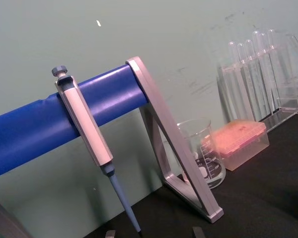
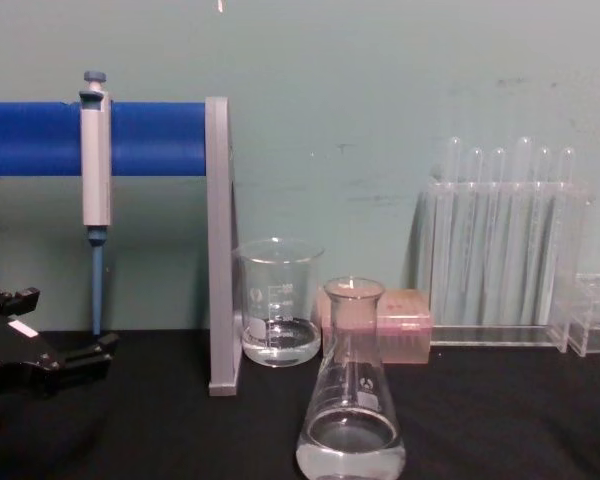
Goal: Grasp the erlenmeyer flask with one hand, shake it three times, then place it back.
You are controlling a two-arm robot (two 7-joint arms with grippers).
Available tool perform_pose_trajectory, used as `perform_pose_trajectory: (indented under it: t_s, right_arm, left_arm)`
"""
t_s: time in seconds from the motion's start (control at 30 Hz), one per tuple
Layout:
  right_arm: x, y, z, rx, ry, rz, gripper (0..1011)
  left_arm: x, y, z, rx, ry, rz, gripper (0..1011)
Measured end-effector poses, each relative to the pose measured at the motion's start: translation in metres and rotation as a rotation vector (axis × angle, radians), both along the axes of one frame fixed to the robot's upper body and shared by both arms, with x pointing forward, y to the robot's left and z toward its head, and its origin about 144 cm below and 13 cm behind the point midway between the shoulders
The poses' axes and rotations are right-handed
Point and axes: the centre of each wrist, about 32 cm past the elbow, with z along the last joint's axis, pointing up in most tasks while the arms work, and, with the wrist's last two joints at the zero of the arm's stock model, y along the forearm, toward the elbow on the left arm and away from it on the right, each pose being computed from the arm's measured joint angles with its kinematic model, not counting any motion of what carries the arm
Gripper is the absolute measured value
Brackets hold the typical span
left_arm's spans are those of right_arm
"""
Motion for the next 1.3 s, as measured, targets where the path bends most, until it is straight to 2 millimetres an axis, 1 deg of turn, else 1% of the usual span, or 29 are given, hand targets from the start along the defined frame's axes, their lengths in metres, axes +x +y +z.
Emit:
perform_pose_trajectory:
  t_s: [0.3, 0.5, 0.63, 0.97, 1.3]
  right_arm:
    - [-0.021, 0.003, 0.007, 0.048, 0.045, 0.098, 1000]
    - [-0.027, 0.009, 0.01, 0.071, 0.063, 0.186, 1000]
    - [-0.028, 0.012, 0.01, 0.077, 0.066, 0.229, 1000]
    - [-0.021, 0.026, 0.01, 0.113, 0.06, 0.342, 1000]
    - [-0.004, 0.043, 0.007, 0.133, 0.053, 0.422, 1000]
  left_arm:
    - [0.0, 0.0, 0.0, 0.0, 0.0, 0.0, 1001]
    - [0.0, 0.0, 0.0, 0.0, 0.0, 0.0, 1001]
    - [0.0, 0.0, 0.0, 0.0, 0.0, 0.0, 1001]
    - [0.0, 0.0, 0.0, 0.0, 0.0, 0.0, 1001]
    - [0.0, 0.0, 0.0, 0.0, 0.0, 0.0, 1001]
